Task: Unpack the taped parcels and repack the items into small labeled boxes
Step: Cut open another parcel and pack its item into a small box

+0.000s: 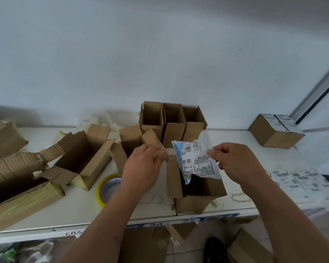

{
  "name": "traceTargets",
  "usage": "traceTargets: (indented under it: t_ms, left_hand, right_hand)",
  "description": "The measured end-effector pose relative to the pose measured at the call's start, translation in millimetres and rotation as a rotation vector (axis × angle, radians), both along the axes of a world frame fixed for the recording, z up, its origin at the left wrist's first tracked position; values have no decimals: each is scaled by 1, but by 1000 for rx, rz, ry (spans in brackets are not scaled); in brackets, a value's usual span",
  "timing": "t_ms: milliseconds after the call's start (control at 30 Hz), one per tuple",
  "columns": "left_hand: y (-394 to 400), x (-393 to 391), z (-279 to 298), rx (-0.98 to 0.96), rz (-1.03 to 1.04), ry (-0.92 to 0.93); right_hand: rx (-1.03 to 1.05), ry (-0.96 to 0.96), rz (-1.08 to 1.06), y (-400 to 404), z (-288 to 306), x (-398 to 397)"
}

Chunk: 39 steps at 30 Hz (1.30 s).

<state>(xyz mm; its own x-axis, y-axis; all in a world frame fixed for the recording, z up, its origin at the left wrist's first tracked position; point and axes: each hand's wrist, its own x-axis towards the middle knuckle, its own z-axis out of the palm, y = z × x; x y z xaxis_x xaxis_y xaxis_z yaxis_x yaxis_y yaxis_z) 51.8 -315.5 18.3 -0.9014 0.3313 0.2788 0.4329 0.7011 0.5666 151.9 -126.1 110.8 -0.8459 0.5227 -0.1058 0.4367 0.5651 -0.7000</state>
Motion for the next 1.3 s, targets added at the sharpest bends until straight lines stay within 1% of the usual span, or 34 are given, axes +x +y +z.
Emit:
traceTargets:
  t_ms: [100,267,433,633,767,867,967,1000,1067,1133,1233,1300]
  left_hand:
    - [1,2,0,-8,-9,-18]
    - [3,-1,-7,-26,-26,-41]
    - [2,-3,-8,-31,-20,-45]
    - [-2,-8,-8,-28,-21,-58]
    - [-8,-13,-10,-31,22,-72]
    - [-13,-17,-8,-9,57,-100]
    - [-18,-18,-6,15,92,-103]
    - [-21,-19,-5,19,108,-106]
    - [-27,-19,-4,26,136,-107]
    - [-34,-19,-3,15,156,-100]
    - [-44,-16,0,8,160,-79]
    - [-50,-14,1,-3,145,-73]
  right_hand:
    - [8,-49,-4,8,-10,4]
    - [143,-132,3,13,-32,-6]
    - [318,-265,38,4,-54,-23]
    - [462,-351,9,-4,-78,-37]
    - [491,-420,50,-7,-89,-38]
    - [527,-403,36,-7,-87,-36]
    - [628,-318,16,-8,-75,-33]
    - [634,-266,14,-11,-69,-34]
    - [581,-154,26,-20,-55,-41]
    - [461,-83,73,-30,-46,-53]
    - [263,-18,161,-45,-41,-75]
    - [193,-27,200,-54,-43,-91]
